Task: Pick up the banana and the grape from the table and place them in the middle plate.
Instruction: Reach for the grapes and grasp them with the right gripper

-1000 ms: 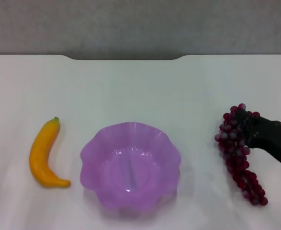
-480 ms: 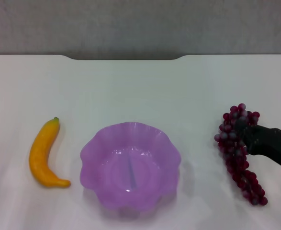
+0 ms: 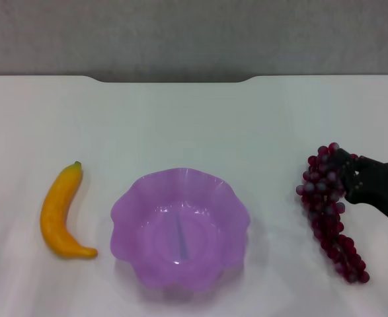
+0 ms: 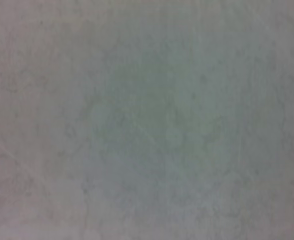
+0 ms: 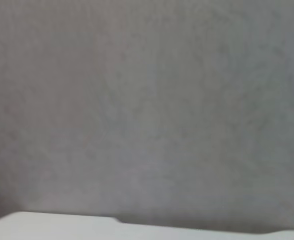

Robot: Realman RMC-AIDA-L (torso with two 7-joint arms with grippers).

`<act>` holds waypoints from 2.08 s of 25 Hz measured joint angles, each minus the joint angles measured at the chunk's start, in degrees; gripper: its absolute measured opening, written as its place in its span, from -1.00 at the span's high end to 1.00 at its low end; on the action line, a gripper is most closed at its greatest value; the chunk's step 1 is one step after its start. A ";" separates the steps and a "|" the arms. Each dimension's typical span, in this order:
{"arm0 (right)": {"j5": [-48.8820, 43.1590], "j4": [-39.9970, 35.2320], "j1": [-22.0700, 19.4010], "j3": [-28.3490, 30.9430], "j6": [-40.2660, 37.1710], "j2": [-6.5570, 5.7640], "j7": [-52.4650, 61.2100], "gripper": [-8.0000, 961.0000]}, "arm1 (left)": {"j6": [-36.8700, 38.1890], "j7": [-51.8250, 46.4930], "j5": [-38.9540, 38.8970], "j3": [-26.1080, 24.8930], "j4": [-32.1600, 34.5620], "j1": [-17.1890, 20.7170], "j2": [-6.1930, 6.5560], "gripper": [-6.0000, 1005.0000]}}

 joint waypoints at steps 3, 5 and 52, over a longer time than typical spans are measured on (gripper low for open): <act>-0.02 -0.12 -0.18 4.04 2.74 1.54 -6.04 0.92 | -0.40 0.00 0.00 0.00 0.00 -0.04 0.00 0.93; -0.02 -0.66 -0.55 6.36 4.46 2.00 -9.14 0.89 | -0.50 0.00 0.00 0.00 0.00 -0.15 0.00 0.92; -4.32 -15.95 -9.91 18.94 22.10 1.88 -21.72 -0.86 | -2.44 1.24 -2.99 -4.40 -2.55 -0.83 -0.18 -0.78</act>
